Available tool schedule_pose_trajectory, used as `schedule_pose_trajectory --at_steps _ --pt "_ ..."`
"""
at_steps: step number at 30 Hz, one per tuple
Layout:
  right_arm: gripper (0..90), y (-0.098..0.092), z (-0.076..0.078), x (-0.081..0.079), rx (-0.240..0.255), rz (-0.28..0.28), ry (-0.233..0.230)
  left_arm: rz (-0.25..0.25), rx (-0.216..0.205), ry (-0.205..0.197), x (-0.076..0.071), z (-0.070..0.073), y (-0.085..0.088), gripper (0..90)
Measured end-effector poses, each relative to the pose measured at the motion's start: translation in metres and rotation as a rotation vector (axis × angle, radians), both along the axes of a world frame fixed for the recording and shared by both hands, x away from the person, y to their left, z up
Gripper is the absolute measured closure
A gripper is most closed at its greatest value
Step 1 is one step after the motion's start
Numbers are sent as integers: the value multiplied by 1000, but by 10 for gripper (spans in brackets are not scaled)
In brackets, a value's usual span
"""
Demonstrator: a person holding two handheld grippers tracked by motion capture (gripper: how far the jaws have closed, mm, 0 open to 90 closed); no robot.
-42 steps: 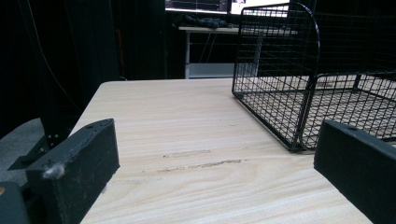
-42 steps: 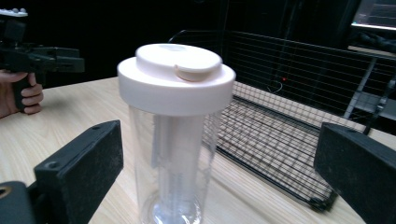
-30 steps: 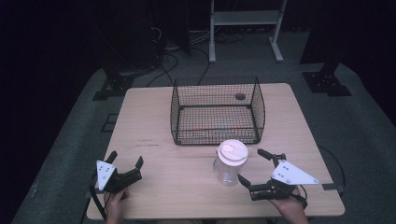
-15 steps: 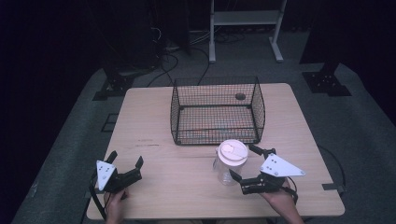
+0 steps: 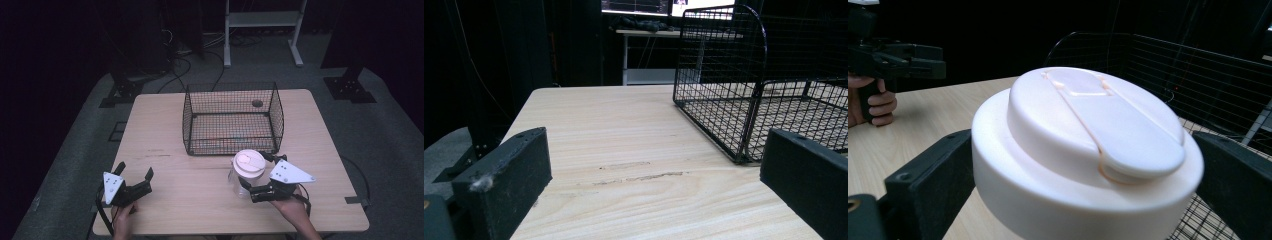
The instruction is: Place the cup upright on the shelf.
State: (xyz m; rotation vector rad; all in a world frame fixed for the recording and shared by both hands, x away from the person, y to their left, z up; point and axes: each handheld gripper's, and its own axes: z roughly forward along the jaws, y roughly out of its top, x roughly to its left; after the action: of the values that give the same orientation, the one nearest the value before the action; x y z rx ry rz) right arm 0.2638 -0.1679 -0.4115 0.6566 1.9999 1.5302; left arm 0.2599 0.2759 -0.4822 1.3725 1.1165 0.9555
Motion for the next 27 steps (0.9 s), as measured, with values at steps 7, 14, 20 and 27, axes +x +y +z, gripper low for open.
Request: schedule_pose_trajectory --at_steps 7,14,20,27 --pt "11 4 -1 3 -10 -1 -11 0 2 0 0 0 0 0" --pt "37 4 -2 3 -9 3 -13 1 2 0 0 0 0 0" --pt "39 5 -2 2 -12 -2 -17 1 3 0 0 0 0 0" --pt "41 6 -1 2 -11 -21 -15 -1 -7 1 0 0 1 0"
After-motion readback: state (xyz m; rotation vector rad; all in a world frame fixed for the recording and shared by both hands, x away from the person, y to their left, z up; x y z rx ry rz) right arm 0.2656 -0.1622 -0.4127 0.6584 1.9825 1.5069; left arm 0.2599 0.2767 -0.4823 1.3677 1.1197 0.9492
